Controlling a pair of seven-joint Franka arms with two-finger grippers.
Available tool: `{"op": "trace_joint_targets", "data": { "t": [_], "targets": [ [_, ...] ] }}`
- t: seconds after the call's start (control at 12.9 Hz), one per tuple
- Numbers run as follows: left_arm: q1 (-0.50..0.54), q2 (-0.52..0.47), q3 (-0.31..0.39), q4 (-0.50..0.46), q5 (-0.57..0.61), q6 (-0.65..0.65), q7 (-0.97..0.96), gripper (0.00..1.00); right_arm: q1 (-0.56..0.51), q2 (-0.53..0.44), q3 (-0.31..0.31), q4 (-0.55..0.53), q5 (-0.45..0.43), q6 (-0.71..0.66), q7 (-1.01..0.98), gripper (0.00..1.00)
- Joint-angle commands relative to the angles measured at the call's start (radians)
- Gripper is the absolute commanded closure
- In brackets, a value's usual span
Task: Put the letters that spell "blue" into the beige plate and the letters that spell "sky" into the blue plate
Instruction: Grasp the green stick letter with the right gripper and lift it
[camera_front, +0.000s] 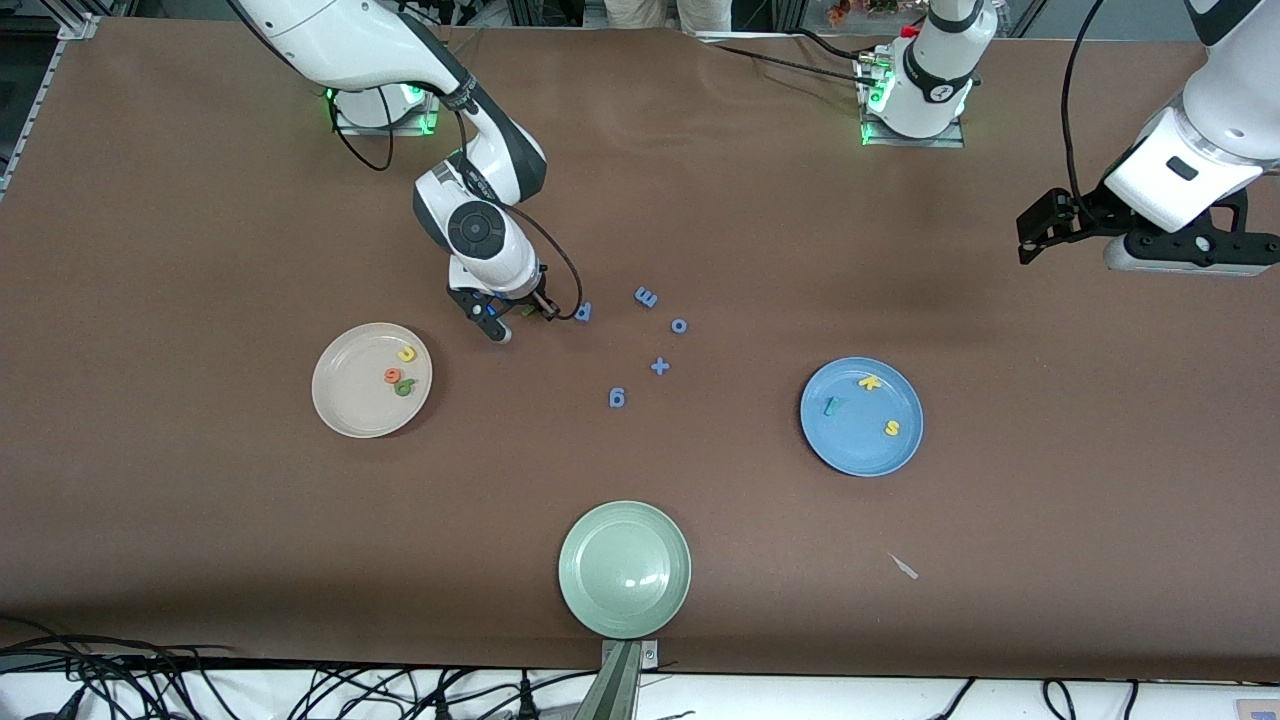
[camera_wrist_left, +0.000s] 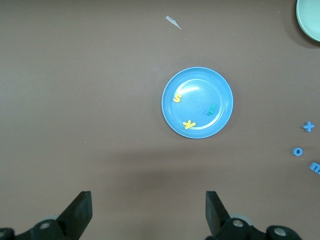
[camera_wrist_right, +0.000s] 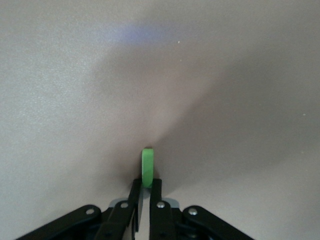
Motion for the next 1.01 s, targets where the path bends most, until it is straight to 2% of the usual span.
{"op": "trace_joint_targets", "data": {
  "t": [0.0,0.15,0.31,0.54,0.77,0.93],
  "targets": [
    [-0.001,0.005,-0.005,0.02,-0.021,-0.023,0.017,0.0,-0.011,-0.062,-0.002,-0.026,-0.021,-0.036,-0.009,0.96],
    [0.002,0.003,-0.004,0.028,-0.021,-0.032,0.018,0.0,-0.02,-0.088,-0.008,-0.014,-0.021,-0.099,-0.056,0.98],
    [0.0,0.014,-0.004,0.042,0.004,-0.038,0.015,0.0,-0.023,-0.107,-0.011,-0.012,-0.021,-0.106,-0.073,0.98],
    [0.0,0.017,-0.004,0.045,0.007,-0.04,0.014,0.0,-0.077,-0.156,-0.031,-0.008,-0.019,-0.184,-0.217,0.98],
    [0.0,0.017,-0.004,0.046,0.007,-0.043,0.015,0.0,-0.129,-0.17,-0.088,0.006,-0.019,-0.216,-0.419,0.98],
    [0.002,0.017,-0.004,0.045,0.007,-0.043,0.014,0.0,-0.149,-0.165,-0.152,0.011,-0.016,-0.215,-0.576,0.98]
  ]
}}
